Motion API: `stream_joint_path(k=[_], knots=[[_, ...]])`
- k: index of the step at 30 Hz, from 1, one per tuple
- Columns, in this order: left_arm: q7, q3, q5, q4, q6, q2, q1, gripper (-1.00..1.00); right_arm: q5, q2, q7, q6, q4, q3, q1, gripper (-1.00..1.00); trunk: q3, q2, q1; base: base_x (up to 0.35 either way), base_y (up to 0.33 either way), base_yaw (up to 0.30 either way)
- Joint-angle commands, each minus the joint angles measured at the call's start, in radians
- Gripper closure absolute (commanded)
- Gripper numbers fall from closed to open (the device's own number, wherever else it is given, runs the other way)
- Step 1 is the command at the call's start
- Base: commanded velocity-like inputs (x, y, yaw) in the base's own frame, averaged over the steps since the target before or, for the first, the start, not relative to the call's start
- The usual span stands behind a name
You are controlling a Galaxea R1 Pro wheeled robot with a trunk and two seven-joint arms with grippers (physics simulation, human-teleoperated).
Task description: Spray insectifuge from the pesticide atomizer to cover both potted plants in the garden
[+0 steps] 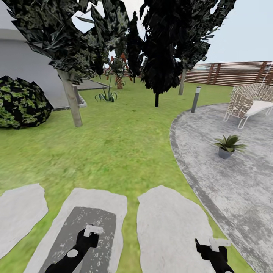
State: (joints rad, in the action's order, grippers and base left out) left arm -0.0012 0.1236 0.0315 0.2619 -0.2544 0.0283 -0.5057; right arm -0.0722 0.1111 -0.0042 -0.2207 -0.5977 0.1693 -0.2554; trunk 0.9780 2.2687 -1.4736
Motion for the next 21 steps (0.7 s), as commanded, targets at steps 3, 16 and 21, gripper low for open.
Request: stream_joint_path(k=[3, 16, 21], knots=[[0.0, 0.002, 0.003, 0.0, -0.003, 0.001, -0.001, 1.0, -0.008, -0.001, 0.0, -0.003, 0.002, 0.002, -0.001, -1.0, 0.001, 0.0, 0.0, 0.079, -0.268, -0.298], [0.0, 0.003, 0.002, -0.001, -0.003, 0.001, -0.001, 1.0, -0.008, -0.001, 0.0, -0.003, 0.002, 0.002, -0.001, -1.0, 0.001, 0.0, 0.0, 0.201, -0.218, -0.299], [0.0, 0.003, 0.002, 0.0, -0.003, 0.001, -0.001, 1.0, -0.008, -0.001, 0.0, -0.003, 0.002, 0.002, -0.001, -1.0, 0.001, 0.0, 0.0, 0.24, -0.189, -0.298]])
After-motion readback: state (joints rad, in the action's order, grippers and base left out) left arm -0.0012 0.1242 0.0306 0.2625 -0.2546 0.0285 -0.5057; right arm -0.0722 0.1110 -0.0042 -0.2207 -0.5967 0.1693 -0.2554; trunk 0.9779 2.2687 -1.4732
